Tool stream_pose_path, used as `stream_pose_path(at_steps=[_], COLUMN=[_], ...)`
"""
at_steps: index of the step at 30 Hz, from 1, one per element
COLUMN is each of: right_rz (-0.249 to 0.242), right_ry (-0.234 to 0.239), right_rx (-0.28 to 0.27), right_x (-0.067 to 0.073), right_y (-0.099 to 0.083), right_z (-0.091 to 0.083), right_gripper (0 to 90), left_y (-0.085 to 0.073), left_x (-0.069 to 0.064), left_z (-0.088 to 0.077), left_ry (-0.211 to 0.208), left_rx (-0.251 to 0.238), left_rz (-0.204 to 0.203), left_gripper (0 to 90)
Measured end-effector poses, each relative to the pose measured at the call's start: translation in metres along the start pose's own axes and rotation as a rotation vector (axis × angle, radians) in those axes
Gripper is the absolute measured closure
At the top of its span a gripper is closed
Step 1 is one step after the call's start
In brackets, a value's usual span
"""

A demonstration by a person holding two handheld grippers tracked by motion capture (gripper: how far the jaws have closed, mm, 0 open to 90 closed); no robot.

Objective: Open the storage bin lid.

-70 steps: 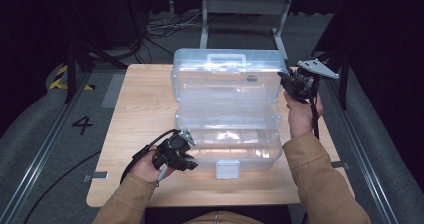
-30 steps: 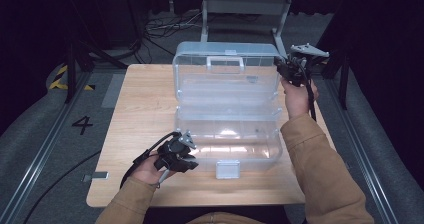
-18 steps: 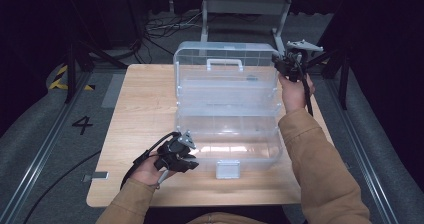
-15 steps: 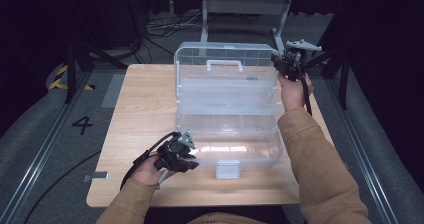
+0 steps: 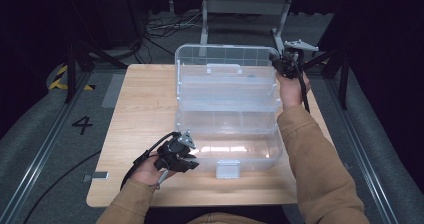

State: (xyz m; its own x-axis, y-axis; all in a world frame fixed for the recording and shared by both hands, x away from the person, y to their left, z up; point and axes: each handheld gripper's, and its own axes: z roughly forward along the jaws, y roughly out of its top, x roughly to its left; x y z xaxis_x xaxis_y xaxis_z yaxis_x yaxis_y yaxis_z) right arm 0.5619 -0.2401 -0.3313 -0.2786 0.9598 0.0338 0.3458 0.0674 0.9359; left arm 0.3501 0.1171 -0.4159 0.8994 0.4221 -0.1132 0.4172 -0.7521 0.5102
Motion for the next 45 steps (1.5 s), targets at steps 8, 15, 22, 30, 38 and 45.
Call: stream_pose_path(at_steps=[8,15,22,30,38,45], right_rz=[0.007,-0.003,0.02,0.013,0.038,0.063], right_ry=[0.017,0.026,0.034,0.046,0.083,0.111], right_rx=[0.053,0.064,0.077,0.097,0.121,0.146], right_x=[-0.004,-0.008,-0.011,-0.015,-0.023,-0.028], right_y=[0.002,-0.001,-0.003,-0.01,-0.017,-0.023], right_z=[0.012,0.02,0.027,0.039,0.05,0.059], right_gripper=[81.0,80.8,80.9,80.9,80.9,80.7], left_y=[-0.001,-0.001,-0.001,-0.001,-0.002,-0.002], left_x=[0.0,0.0,0.0,0.001,0.001,0.001], left_z=[0.0,0.0,0.0,0.0,0.0,0.0], left_ry=[0.0,-0.001,-0.001,-0.003,-0.002,-0.004], left_rx=[-0.013,-0.015,-0.016,-0.018,-0.027,-0.026], left_rz=[0.003,0.004,0.006,0.01,0.013,0.014], left_gripper=[72.1,72.1,72.1,72.1,72.1,72.2])
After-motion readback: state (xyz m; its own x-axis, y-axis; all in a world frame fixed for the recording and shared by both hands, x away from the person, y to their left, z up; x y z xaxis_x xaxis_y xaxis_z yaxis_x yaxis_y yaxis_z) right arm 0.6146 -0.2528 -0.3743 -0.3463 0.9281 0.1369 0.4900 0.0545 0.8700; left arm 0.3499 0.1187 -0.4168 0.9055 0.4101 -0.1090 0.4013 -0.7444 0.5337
